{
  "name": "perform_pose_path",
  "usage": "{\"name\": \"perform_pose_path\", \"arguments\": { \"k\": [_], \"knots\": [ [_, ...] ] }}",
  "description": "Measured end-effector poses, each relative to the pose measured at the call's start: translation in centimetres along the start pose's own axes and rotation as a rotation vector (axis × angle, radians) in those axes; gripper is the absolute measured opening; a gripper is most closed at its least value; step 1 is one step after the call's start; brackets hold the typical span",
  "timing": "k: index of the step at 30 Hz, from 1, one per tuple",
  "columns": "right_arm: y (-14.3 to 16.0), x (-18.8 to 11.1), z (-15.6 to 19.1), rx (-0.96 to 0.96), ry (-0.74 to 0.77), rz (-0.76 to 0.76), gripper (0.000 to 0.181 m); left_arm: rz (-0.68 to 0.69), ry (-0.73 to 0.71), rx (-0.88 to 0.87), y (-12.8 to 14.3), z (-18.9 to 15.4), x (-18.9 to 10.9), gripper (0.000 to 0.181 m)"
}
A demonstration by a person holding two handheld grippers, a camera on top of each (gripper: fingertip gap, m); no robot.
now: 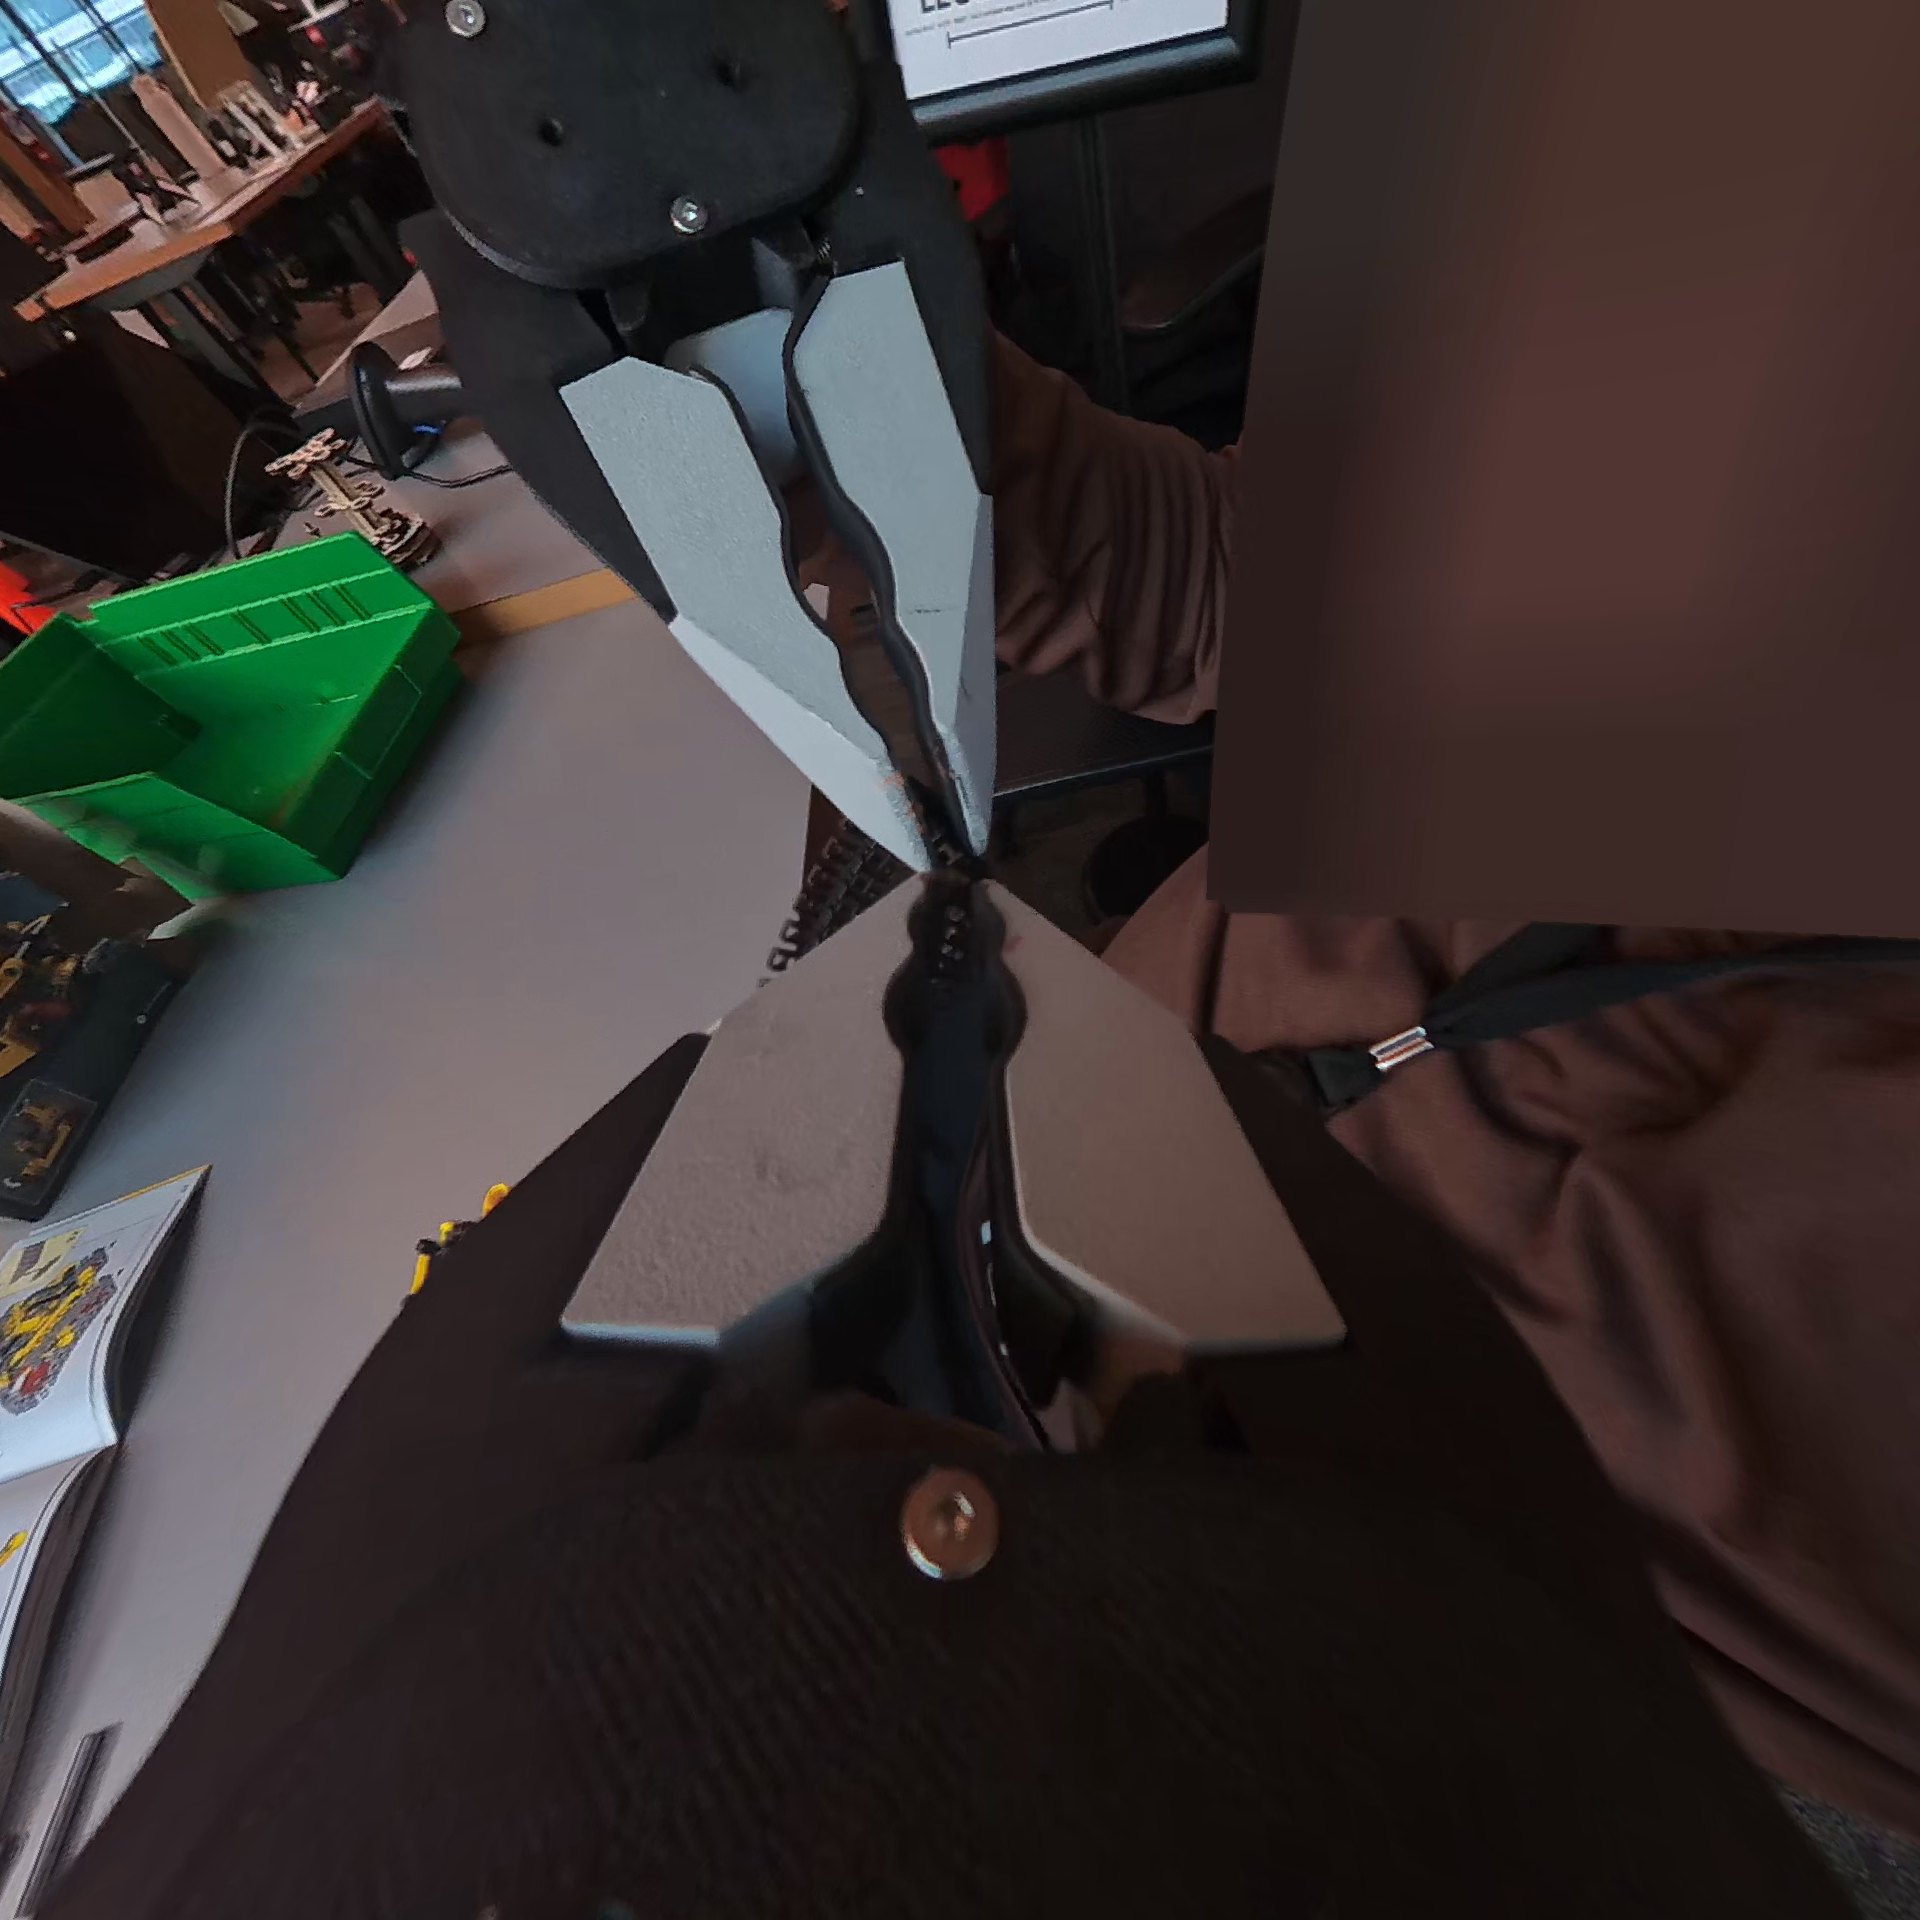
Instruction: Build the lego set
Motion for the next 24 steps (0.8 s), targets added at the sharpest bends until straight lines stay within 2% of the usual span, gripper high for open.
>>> {"name": "perform_pose_path", "arguments": {
  "k": [4,9,13,19,24],
  "knots": [
    [-0.2,0.0,0.2,-0.003,-0.015,-0.014,0.002,-0.039,0.045,0.008,-0.3,-0.5,-0.2,0.001],
    [0.1,0.3,0.0,-0.011,0.0,0.015,0.003,0.017,0.056,-0.022,0.6,-0.4,0.2,0.011],
    [0.4,0.6,0.1,-0.019,-0.003,0.038,0.004,0.068,0.032,-0.02,1.3,-0.1,0.8,0.009],
    [0.5,0.5,-0.1,-0.019,0.006,0.039,0.003,0.066,0.019,-0.041,1.3,0.3,0.8,0.003],
    [0.7,0.0,-1.0,0.009,0.074,0.04,0.003,0.076,-0.067,-0.05,1.0,1.3,0.7,0.001]
  ]
}}
Point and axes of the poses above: each gripper's, where its closed fingertips meet, x out along the fingers, y out of its underside, z = x × y across the jaws, the point moved 5 cm from there along -x, back along the fingers, and after that the axes turned 5 degrees about -z, right-handed, at the moved point
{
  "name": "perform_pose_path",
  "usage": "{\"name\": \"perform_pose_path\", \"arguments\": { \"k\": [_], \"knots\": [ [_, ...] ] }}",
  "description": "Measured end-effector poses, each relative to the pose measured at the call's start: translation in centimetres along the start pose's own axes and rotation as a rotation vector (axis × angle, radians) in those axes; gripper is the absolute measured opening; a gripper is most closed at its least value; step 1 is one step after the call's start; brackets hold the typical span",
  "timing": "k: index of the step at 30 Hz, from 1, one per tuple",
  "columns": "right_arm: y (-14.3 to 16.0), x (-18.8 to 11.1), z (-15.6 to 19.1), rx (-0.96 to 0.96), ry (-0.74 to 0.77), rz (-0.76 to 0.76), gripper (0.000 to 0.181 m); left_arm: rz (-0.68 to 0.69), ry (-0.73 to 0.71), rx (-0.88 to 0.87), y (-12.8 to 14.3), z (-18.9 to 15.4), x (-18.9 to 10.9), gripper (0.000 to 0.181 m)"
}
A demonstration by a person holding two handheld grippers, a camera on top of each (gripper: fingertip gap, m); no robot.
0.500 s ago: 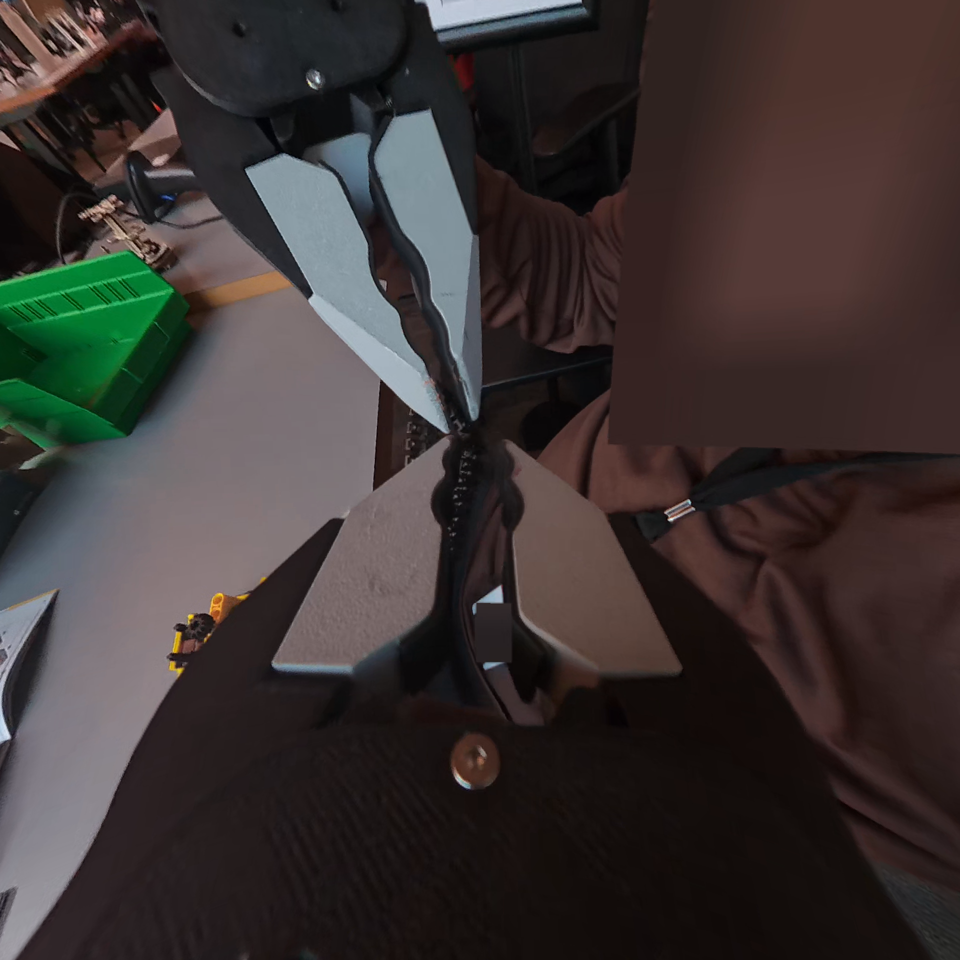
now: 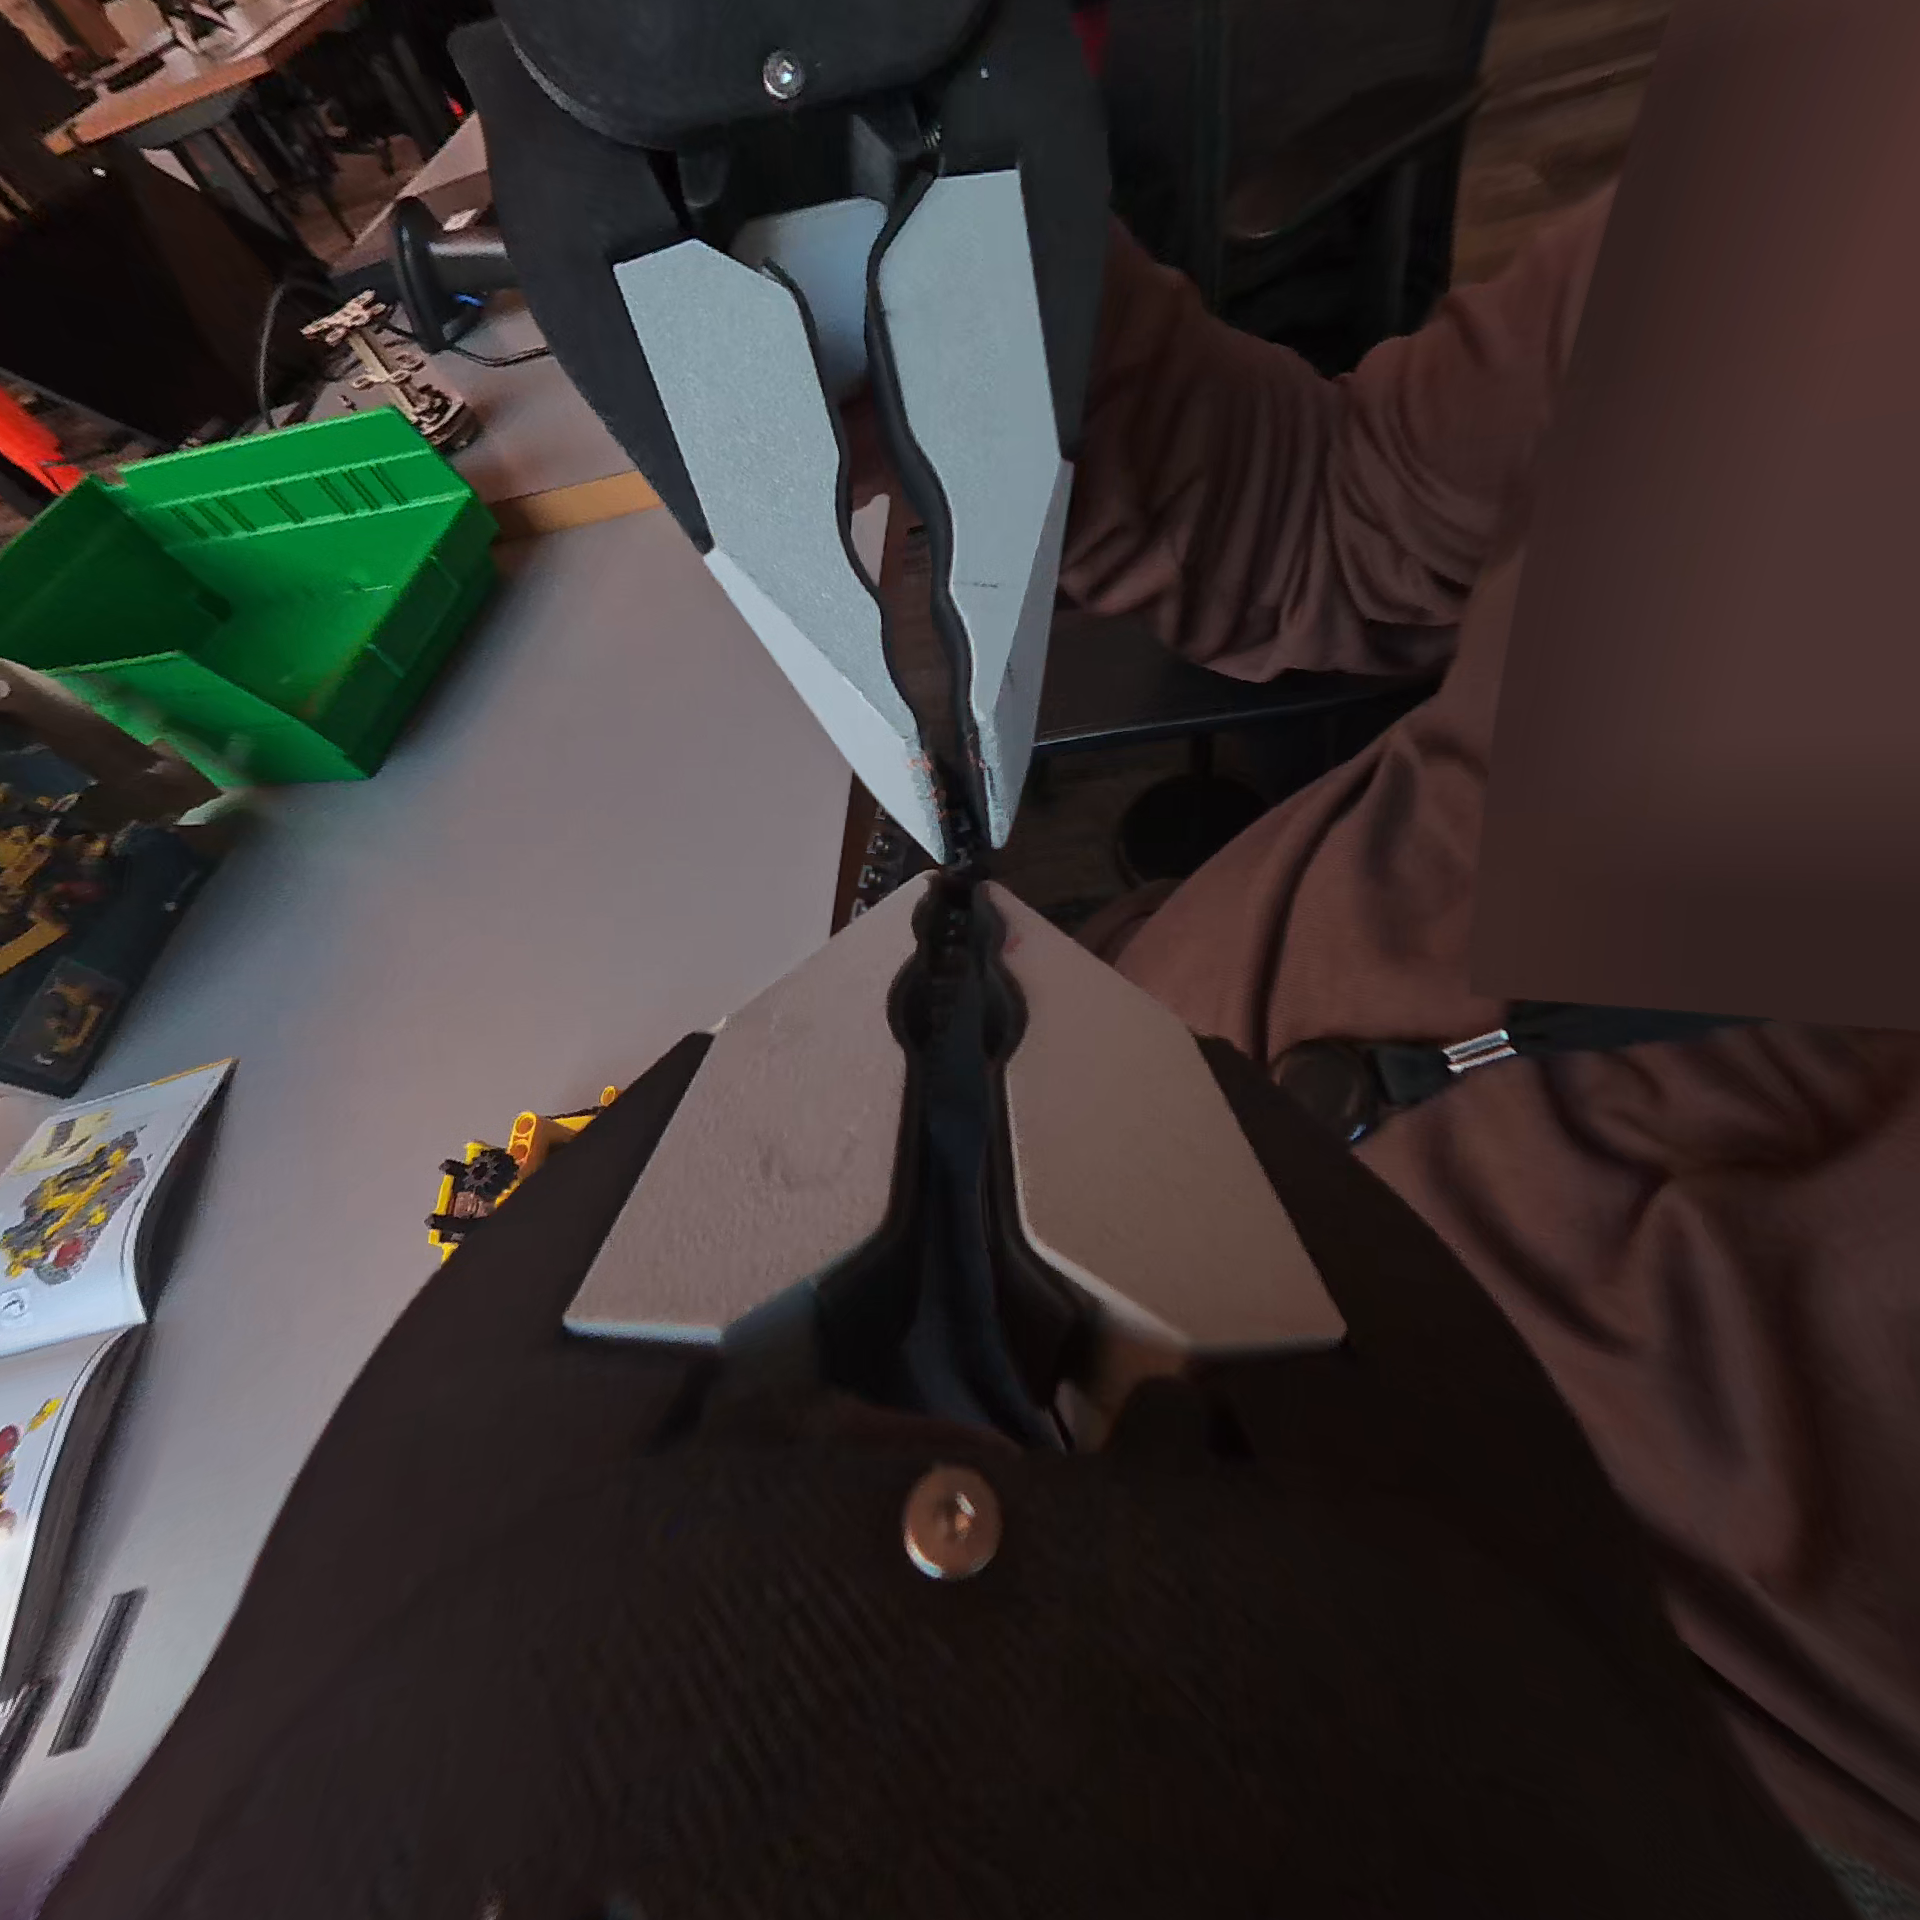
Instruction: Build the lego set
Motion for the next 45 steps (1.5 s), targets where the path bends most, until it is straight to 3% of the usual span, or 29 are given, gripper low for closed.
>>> {"name": "perform_pose_path", "arguments": {
  "k": [7,17,21,45],
  "knots": [
    [0.7,0.7,-0.6,0.022,0.033,0.055,0.003,0.093,-0.077,0.015,0.6,0.2,0.4,0.0],
    [1.2,1.2,-2.0,-0.009,0.203,0.151,0.008,0.077,-0.143,-0.076,0.6,1.5,0.3,0.0],
    [1.1,1.4,-2.1,-0.044,0.228,0.164,0.001,0.106,-0.187,-0.04,0.8,1.7,0.3,0.0],
    [1.3,1.2,-2.5,0.02,0.209,0.144,0.0,0.102,-0.21,-0.067,0.9,1.9,0.4,0.0]
  ]
}}
Point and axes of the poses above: each gripper's, where its closed fingertips meet, x out along the fingers, y out of its underside, z = x × y across the jaws, the point moved 5 cm from there along -x, back along the fingers, and after that the axes turned 5 degrees about -z, right-handed, at the moved point
